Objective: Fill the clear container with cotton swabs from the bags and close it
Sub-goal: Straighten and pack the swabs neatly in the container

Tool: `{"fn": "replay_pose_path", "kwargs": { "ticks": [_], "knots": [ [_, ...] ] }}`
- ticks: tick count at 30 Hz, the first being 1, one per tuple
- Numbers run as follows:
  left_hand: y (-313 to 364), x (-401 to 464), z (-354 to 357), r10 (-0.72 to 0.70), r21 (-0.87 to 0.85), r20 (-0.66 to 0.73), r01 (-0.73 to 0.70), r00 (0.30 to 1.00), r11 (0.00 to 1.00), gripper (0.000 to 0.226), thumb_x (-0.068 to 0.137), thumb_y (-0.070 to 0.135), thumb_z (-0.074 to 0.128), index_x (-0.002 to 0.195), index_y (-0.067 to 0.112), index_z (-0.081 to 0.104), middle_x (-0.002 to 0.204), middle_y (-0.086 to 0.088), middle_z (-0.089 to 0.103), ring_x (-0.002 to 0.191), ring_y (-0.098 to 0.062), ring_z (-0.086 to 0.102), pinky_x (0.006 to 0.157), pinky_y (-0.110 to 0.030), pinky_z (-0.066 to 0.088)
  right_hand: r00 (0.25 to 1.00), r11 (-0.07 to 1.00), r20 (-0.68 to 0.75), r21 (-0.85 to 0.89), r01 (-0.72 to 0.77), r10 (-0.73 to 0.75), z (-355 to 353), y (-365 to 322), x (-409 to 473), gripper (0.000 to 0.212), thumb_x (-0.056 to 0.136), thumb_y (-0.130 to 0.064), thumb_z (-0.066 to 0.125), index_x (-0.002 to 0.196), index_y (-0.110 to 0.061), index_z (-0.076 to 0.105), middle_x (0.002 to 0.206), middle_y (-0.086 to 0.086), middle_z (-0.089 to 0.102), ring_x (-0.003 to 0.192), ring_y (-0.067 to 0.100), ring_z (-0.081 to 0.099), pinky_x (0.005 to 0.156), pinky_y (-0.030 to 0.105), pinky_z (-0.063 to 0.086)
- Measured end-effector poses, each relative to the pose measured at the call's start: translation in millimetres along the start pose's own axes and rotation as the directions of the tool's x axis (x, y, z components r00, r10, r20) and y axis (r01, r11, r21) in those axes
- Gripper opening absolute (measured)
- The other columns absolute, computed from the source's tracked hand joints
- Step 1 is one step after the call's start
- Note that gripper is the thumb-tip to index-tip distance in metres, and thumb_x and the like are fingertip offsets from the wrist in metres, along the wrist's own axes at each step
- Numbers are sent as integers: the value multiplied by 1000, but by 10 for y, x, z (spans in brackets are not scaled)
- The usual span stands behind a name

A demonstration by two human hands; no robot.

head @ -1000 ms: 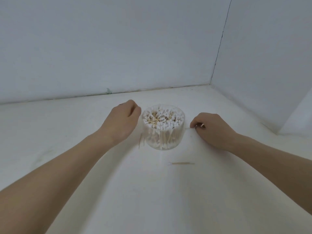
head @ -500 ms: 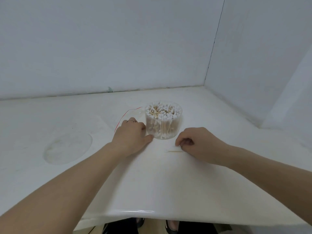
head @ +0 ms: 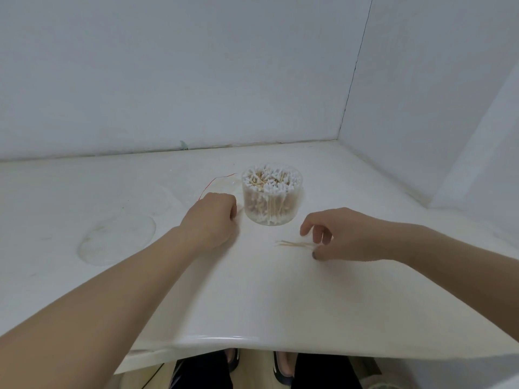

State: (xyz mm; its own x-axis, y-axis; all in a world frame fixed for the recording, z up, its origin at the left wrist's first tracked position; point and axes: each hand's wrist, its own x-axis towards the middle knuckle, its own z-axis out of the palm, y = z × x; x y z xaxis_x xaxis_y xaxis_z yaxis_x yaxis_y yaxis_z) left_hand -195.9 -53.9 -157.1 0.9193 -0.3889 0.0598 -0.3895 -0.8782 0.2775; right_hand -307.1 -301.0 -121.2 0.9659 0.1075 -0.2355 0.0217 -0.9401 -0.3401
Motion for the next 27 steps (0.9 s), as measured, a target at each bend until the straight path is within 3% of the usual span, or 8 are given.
{"fn": "replay_pose_path", "kwargs": {
  "ticks": [6, 9, 14, 16, 18, 22, 24, 27],
  "knots": [
    [20, -162, -161, 57, 81, 120, -67, 991, 994, 25, 84, 3, 48, 81, 28, 47, 94, 2, 59, 88, -26, 60, 74, -38, 51, 998, 996, -59, 83, 16, -11, 113, -127, 82, 24, 85, -9, 59, 103, -25, 64, 94, -10, 64, 76, 5, 59, 62, 19, 48],
    [23, -275, -200, 145, -3, 147, -146, 978, 989, 23, 82, 1, 53, 82, 24, 52, 87, 5, 61, 87, -24, 62, 78, -41, 54, 996, 991, -87, 126, 32, -21, 147, -169, 125, 26, 85, -5, 57, 101, -23, 66, 95, -9, 65, 82, 7, 61, 70, 23, 52],
    [136, -365, -144, 228, -240, 140, -191, 963, 952, 31, 80, -1, 65, 102, 21, 62, 103, 3, 61, 90, -13, 66, 75, -22, 51, 985, 979, -157, 180, 96, -67, 210, -273, 207, 39, 80, 4, 49, 101, -21, 69, 96, -8, 66, 93, 12, 64, 80, 27, 57],
    [164, -373, -126, 239, -220, 129, -207, 962, 953, 33, 83, 9, 69, 113, 22, 61, 110, 4, 59, 93, -10, 63, 77, -20, 49, 982, 969, -155, 200, 142, -112, 233, -308, 204, 41, 78, 7, 49, 102, -21, 69, 99, -6, 67, 95, 12, 63, 76, 15, 52],
    [171, -416, -166, 228, -129, 139, -211, 964, 969, 42, 84, 38, 68, 123, 27, 56, 113, 9, 54, 100, -11, 59, 86, -24, 48, 981, 971, -132, 174, 166, -144, 199, -292, 157, 41, 78, 5, 54, 107, -21, 67, 103, -7, 64, 97, 10, 61, 71, 9, 45],
    [245, -578, -243, 66, 154, 295, -115, 953, 981, 78, 78, 88, 48, 135, 36, 39, 128, 7, 41, 121, -17, 48, 100, -40, 44, 994, 996, -73, -33, 78, -80, 93, -166, 81, 37, 84, -9, 59, 117, -27, 57, 107, -10, 56, 99, 11, 53, 83, 25, 47],
    [339, -615, -189, 57, 221, 315, -132, 947, 966, 88, 72, 95, 46, 133, 31, 39, 127, 4, 41, 118, -20, 49, 95, -40, 45, 996, 999, -76, -27, 38, -40, 80, -160, 88, 30, 87, -11, 58, 113, -24, 59, 103, -9, 57, 94, 13, 54, 79, 26, 48],
    [429, -601, -106, 133, 164, 303, -189, 944, 968, 78, 77, 84, 59, 121, 21, 43, 118, 1, 42, 99, -19, 49, 86, -37, 46, 997, 999, -75, 32, 23, -20, 119, -202, 125, 24, 86, -9, 54, 106, -21, 62, 95, -8, 60, 78, 9, 56, 61, 20, 42]
  ]
}}
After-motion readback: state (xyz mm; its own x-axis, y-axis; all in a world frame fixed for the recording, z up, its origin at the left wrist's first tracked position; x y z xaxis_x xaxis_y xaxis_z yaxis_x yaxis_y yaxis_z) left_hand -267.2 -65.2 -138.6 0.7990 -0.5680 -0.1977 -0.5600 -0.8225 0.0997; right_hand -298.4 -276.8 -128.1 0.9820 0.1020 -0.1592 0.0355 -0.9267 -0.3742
